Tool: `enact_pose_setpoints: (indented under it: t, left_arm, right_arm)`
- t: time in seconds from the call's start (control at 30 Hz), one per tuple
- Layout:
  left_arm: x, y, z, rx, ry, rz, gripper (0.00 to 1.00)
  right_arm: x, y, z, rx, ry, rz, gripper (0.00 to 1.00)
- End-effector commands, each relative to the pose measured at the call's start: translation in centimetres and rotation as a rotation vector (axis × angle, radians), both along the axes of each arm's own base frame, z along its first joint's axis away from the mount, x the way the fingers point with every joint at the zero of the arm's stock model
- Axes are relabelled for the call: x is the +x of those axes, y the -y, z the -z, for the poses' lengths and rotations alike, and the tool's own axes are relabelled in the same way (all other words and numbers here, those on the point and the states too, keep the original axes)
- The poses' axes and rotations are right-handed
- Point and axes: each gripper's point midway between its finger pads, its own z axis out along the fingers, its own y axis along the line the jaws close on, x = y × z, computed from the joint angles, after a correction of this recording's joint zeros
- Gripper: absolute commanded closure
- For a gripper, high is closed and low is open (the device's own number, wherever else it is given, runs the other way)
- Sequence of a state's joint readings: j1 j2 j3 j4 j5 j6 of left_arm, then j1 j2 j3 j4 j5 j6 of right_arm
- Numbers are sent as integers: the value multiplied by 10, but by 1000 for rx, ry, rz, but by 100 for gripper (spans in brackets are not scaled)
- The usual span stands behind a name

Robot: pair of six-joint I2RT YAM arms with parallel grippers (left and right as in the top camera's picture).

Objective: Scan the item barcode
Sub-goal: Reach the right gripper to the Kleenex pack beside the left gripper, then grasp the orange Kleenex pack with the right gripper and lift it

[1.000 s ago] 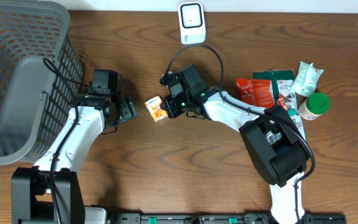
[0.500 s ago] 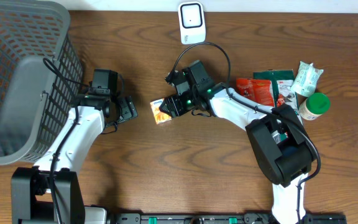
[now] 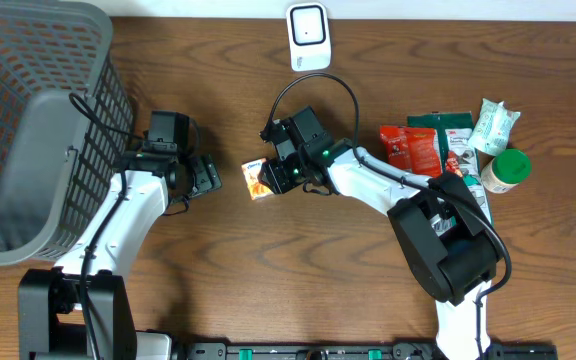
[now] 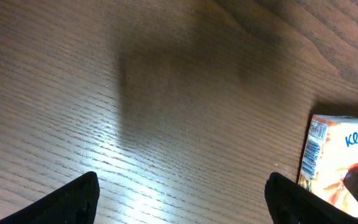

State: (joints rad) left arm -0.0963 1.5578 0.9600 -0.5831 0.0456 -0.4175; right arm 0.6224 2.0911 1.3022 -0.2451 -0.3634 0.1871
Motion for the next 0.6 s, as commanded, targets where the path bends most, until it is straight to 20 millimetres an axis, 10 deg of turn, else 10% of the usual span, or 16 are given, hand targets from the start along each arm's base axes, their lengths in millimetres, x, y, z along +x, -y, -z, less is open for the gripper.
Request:
enact_pose_setpoints:
  t: [0.0,0.1,0.13,0.33,0.57]
  left_arm:
    - [-4,-3,6,16,-22,0,14]
    - [-4,-3,6,16,-22,0,14]
    - [-5,-3,6,15,-23,0,14]
    - [-4,-3,6,16,-22,0,14]
    - [-4,-3,6,15,-22,0,14]
  right_arm:
    - [-13,14,17,-60,-10,14,60]
    - [-16,12,17,-41,-15,5,66]
    - [-16,3,8,18,-17,-20,99]
    - [-5,-10,-74,286,0,-104,99]
    - [-16,41,-186,569,-113,-101,99]
